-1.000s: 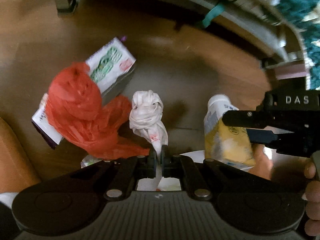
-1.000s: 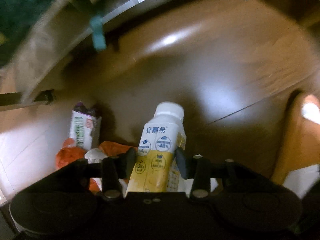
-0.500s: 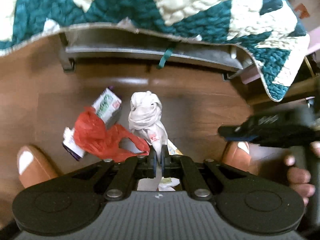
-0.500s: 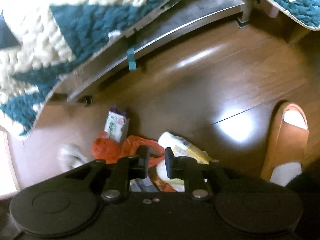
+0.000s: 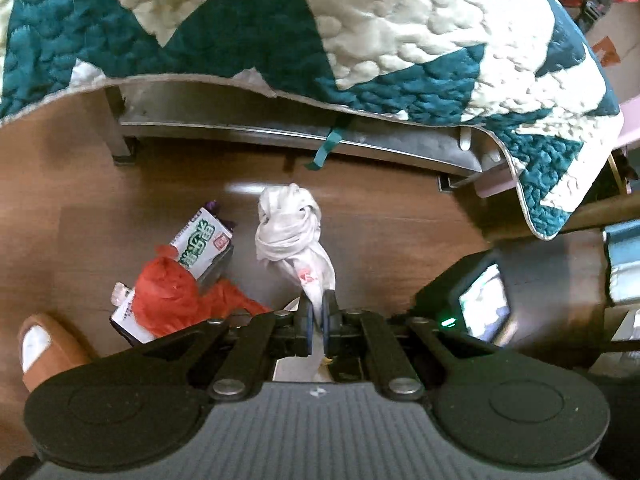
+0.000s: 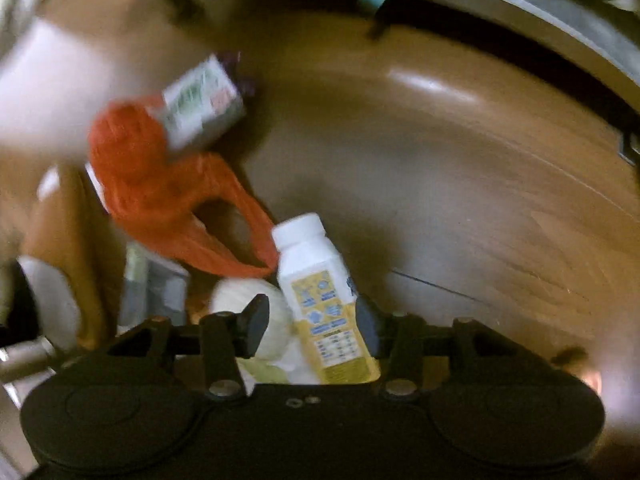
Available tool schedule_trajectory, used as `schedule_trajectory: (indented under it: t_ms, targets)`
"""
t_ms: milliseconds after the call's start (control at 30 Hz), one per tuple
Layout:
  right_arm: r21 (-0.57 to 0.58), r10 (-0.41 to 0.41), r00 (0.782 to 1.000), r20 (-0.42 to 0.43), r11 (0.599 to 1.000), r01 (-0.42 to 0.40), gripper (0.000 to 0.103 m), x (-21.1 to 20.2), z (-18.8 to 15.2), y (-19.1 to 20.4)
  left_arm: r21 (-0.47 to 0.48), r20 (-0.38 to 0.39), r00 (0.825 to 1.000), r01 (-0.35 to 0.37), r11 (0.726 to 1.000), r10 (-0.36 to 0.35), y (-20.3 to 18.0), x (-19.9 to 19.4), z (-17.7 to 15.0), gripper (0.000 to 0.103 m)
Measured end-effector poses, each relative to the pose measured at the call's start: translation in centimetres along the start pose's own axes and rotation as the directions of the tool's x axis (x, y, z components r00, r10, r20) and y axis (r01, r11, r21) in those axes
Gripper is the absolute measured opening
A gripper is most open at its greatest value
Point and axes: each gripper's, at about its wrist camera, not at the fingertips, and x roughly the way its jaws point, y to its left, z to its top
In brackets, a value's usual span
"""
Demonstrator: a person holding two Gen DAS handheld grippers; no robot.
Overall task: Collect trash
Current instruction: 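Lift the white tissue and the white-and-yellow bottle off the floor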
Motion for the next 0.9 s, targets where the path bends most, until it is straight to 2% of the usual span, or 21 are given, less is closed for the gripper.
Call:
schedule_trajectory:
  t_ms: [233, 333, 500, 767, 900]
  targets:
    - [-0.07, -0.008, 0.999, -0.044, 0.998, 0.004, 0.049, 3.7, -0.2, 0.2, -0.058, -0.036, 0.999, 0.013, 0.998, -0.015, 0.6, 1.4, 0.4, 0.004]
    - [-0.089, 0.006, 0.999, -0.047, 0.996, -0.01, 0.053, 4.4, -0.1, 0.3, -0.059, -0.045, 0.999, 0.025, 0.998, -0.028, 0.4, 1.6, 0.2, 0.004]
    - [-0.116, -0.022, 0.999, -0.049, 0.993, 0.016, 0.056, 5.3, 0.2, 0.8, -0.061, -0.051, 0.998, 0.021, 0.998, -0.024, 0.5, 1.7, 0.0, 0.004]
    - [-0.142, -0.053, 0.997, -0.047, 0.989, 0.046, 0.053, 4.8, 0.6, 0.7, -0.063, -0.051, 0.998, 0.017, 0.998, -0.02, 0.6, 1.8, 0.0, 0.004]
    - [-0.127, -0.045, 0.999, -0.019, 0.991, 0.043, 0.052, 3.0, 0.8, 0.6, -0.067, -0.032, 0.999, 0.016, 0.998, -0.018, 0.7, 1.4, 0.2, 0.004]
